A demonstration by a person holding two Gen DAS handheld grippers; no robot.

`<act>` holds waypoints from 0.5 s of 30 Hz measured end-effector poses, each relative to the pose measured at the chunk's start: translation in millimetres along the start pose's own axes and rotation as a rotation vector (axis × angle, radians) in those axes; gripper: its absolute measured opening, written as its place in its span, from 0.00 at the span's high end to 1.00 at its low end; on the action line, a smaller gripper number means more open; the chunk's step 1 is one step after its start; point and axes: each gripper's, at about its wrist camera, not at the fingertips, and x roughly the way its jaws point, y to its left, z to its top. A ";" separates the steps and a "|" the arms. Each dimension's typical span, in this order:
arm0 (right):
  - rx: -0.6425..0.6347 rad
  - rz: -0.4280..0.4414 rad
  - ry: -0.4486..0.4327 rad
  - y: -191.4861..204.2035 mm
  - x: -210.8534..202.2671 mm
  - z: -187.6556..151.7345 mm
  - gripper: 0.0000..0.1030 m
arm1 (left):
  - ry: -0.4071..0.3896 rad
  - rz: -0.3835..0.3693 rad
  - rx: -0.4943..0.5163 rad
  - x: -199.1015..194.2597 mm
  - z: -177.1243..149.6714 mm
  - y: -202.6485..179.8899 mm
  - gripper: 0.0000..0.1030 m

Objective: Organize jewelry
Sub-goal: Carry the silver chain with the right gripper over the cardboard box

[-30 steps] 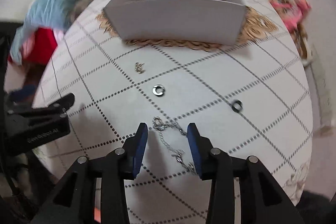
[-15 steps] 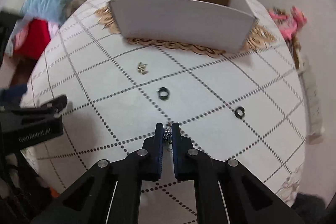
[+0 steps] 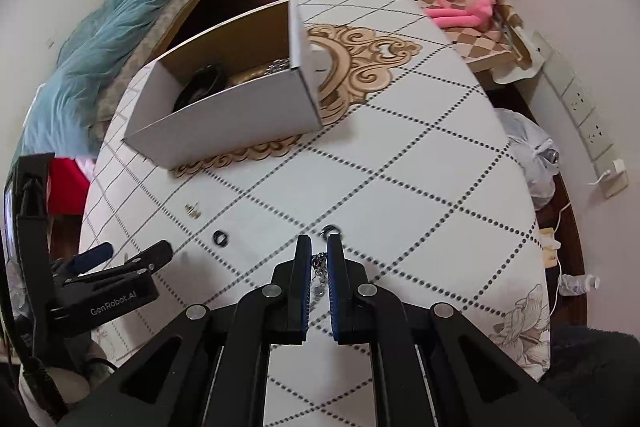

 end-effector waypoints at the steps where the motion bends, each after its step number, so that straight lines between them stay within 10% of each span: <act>1: 0.015 0.001 0.004 -2.9 2.7 0.6 0.92 | -0.007 -0.014 0.006 1.5 3.1 -5.4 0.03; 6: 0.064 -0.003 0.005 -13.7 8.7 4.0 0.92 | -0.077 -0.036 0.046 -0.1 11.6 -24.7 0.09; 11: 0.079 -0.011 0.005 -19.8 11.3 7.6 0.92 | -0.082 -0.045 0.084 3.9 15.1 -37.0 0.61; 15: 0.082 -0.016 0.007 -20.1 12.2 8.8 0.92 | -0.099 -0.058 0.104 4.9 18.2 -40.2 0.78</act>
